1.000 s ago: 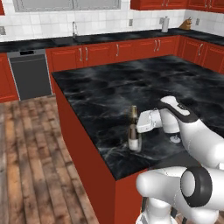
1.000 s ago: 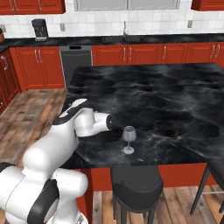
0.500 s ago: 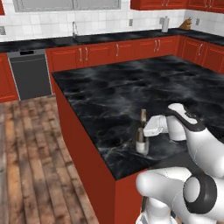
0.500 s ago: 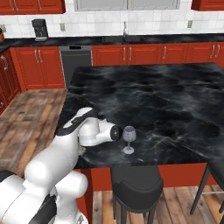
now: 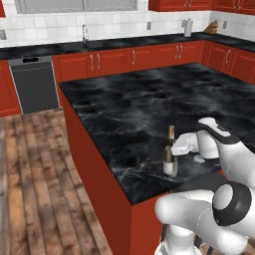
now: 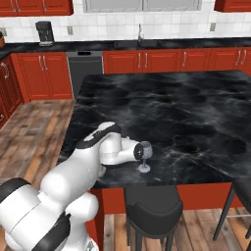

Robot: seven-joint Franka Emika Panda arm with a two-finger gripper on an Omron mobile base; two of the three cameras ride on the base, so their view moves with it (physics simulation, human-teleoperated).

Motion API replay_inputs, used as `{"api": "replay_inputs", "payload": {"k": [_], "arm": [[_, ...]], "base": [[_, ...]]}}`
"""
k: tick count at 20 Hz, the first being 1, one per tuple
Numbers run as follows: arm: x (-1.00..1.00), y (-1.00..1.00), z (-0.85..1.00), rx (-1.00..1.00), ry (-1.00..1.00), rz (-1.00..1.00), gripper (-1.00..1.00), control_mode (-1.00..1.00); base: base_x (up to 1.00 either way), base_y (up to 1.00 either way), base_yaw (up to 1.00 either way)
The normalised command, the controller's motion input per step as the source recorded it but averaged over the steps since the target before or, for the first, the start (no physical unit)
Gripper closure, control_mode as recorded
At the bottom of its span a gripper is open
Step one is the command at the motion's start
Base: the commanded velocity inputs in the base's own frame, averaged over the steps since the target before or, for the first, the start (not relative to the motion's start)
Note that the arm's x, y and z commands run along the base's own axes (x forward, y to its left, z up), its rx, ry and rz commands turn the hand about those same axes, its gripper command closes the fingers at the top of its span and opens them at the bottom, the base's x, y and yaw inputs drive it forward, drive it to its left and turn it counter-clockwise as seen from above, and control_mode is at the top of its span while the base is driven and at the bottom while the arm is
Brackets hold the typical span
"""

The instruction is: There is a wine glass and glass cup on the dining counter. Place the wine bottle next to the wine glass and the juice bottle next to the glass cup.

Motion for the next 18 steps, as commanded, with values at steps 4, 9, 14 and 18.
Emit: {"api": "replay_inputs", "payload": {"k": [4, 9, 14, 18], "arm": [[0.28, -0.27, 0.0, 0.0, 0.08, 0.0, 1.0, -1.0], [0.2, -0.2, 0.0, 0.0, 0.05, -0.02, 1.0, -1.0], [0.05, -0.12, -0.05, 0.0, 0.01, -0.04, 1.0, -1.0], [0.01, -0.09, -0.09, 0.0, 0.0, -0.07, 1.0, -1.0]], "base": [[0.0, 0.0, 0.0], [0.0, 0.0, 0.0], [0.0, 0.0, 0.0], [0.0, 0.0, 0.0]]}}
